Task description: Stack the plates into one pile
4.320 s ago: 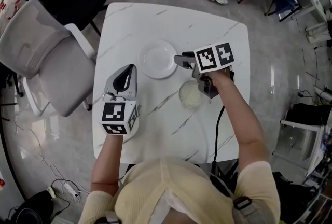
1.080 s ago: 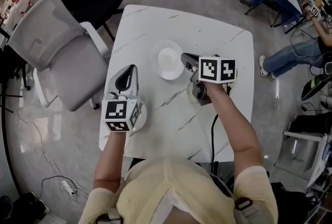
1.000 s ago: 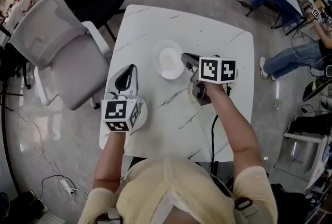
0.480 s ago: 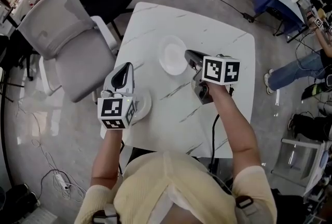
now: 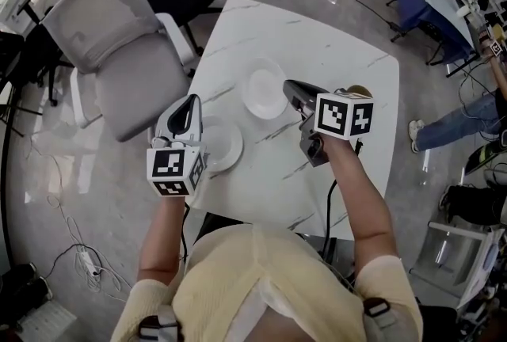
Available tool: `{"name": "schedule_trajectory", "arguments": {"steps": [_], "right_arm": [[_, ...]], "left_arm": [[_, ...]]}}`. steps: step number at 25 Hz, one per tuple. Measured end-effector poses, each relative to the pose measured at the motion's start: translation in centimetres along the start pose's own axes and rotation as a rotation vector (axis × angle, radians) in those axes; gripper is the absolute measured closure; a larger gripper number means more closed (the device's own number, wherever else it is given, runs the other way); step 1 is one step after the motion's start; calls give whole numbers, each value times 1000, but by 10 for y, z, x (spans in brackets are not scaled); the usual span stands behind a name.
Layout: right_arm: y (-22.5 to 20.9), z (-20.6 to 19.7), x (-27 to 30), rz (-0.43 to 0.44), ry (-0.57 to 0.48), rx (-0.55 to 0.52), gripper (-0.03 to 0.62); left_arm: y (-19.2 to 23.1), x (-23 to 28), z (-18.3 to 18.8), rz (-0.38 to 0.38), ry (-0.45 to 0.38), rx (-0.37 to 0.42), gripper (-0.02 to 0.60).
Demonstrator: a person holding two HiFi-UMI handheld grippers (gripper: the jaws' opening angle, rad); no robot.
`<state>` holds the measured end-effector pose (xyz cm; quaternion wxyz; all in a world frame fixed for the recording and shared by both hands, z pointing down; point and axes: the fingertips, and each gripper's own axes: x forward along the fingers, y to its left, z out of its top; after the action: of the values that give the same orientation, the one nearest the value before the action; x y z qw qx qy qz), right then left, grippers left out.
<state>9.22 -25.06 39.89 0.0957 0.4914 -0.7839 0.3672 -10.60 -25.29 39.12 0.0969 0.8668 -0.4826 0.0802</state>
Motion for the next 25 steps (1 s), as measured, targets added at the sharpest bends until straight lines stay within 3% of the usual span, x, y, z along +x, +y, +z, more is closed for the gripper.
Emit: {"name": "schedule_trajectory", "arguments": {"steps": [15, 25], "right_arm": [[61, -45, 24, 154, 87, 12, 579], [91, -77, 33, 251, 149, 42, 579]], "left_arm": [[49, -58, -24, 132, 31, -34, 578], [57, -83, -42, 182, 58, -41, 578]]}}
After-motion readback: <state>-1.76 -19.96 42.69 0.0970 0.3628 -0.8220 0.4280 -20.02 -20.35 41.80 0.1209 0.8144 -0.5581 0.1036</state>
